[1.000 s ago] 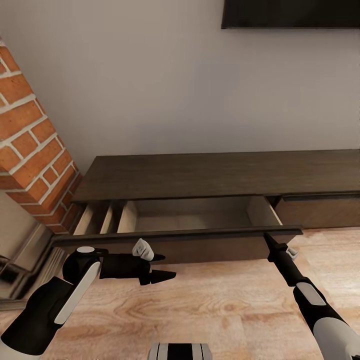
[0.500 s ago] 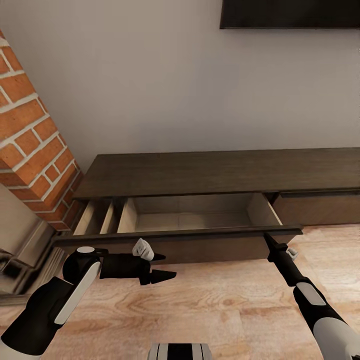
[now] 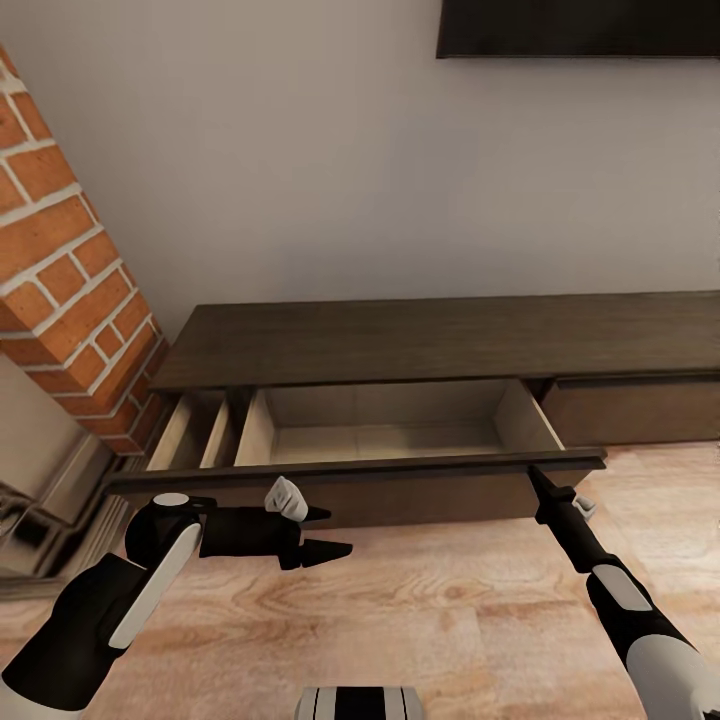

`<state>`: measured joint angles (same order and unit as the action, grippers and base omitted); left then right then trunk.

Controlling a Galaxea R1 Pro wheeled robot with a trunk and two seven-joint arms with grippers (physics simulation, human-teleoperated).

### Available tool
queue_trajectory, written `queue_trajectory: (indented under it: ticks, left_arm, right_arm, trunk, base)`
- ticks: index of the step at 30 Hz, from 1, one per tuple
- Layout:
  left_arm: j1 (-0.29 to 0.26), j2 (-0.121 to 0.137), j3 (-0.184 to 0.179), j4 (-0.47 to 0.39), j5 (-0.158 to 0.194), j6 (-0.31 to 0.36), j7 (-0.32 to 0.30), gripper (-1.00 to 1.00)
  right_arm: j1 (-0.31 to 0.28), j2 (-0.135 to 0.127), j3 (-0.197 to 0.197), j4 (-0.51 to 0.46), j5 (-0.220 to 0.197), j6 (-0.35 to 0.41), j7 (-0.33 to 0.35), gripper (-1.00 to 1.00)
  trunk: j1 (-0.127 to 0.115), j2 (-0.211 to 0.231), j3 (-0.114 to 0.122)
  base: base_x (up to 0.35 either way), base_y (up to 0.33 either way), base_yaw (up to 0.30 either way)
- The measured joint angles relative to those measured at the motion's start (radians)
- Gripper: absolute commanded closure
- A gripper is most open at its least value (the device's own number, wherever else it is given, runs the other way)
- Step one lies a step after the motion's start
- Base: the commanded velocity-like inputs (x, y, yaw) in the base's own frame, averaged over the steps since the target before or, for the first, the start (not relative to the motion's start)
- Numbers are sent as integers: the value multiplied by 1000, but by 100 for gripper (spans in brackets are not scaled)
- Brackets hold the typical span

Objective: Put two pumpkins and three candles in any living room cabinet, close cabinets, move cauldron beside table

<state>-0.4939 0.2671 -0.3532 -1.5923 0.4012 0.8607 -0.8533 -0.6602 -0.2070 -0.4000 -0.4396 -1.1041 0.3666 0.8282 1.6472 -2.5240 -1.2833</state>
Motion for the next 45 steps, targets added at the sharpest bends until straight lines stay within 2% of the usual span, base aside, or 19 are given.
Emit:
queue_trajectory:
  ticks: [41, 42, 43, 45]
  left_arm:
    - [0, 1, -2, 0, 0, -3, 0, -100]
    - [0, 1, -2, 0, 0, -3, 0, -100]
    - [0, 1, -2, 0, 0, -3, 0, -100]
    - [0, 0, -2, 0, 0, -3, 0, -100]
  right_arm:
    - [0, 5, -13, 1, -1, 1, -1, 100]
    - [0, 5, -12, 1, -1, 1, -1, -100]
    - [1, 5, 45, 2, 15, -2, -3, -100]
    - [1, 5, 49, 3, 22, -5, -5, -100]
  trunk:
    - [0, 0, 0]
    - [0, 0, 0]
    - [0, 0, 0]
    - [0, 0, 0]
  base:
    - [-49, 0, 0]
    - [-2, 0, 0]
    - [-1, 0, 0]
    - [0, 0, 0]
